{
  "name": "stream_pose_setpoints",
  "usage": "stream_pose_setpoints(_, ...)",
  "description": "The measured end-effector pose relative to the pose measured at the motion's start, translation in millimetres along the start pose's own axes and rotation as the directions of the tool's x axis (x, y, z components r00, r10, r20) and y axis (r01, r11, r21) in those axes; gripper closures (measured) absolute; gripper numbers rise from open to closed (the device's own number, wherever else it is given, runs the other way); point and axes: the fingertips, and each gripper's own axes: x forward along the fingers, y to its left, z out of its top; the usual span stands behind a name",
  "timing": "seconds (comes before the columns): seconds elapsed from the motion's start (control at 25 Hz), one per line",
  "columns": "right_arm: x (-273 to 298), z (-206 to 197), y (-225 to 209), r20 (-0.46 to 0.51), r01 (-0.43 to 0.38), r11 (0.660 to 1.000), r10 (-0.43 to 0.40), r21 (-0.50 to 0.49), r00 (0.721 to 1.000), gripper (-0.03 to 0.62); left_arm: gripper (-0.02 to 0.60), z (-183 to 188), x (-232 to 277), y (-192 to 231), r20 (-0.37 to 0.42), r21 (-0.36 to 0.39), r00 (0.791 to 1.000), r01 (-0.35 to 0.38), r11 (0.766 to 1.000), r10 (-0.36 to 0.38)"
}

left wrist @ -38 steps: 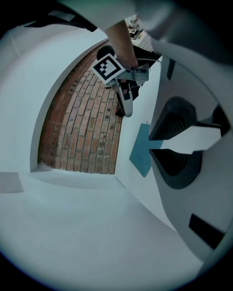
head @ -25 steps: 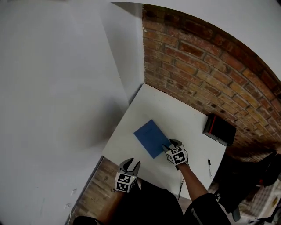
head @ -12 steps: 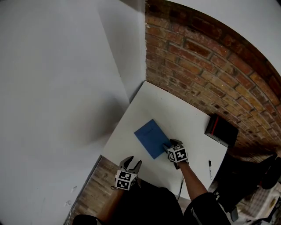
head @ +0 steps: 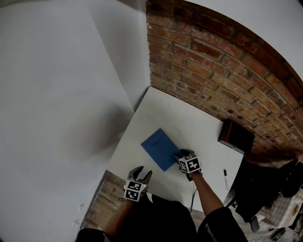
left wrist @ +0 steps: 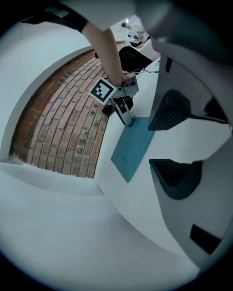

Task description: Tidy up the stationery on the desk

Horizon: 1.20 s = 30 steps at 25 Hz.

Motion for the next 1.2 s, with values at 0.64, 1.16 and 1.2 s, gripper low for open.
stream_pose_setpoints(0.64,-6,-12,9,0.008,0.055,0.994,-0.056,0.092,0.998,0.381,0.331,36,57,43,-0.020,-0.039,0.999,-0.042,0.998,0.041)
stream_pose_setpoints(1.16,-8,-26,24,0.039,0.106,0.976,-0.115,0.190,0.993,0.381,0.313,43,88,53,-0.093,-0.063,0.996,-0.002,0.998,-0.004)
stream_pose_setpoints(1.2,-8,-29,26,0.036,0.106,0.976,-0.115,0.192,0.993,0.381,0.311,42,89,52,-0.097,-0.063,0.995,0.005,0.998,-0.012)
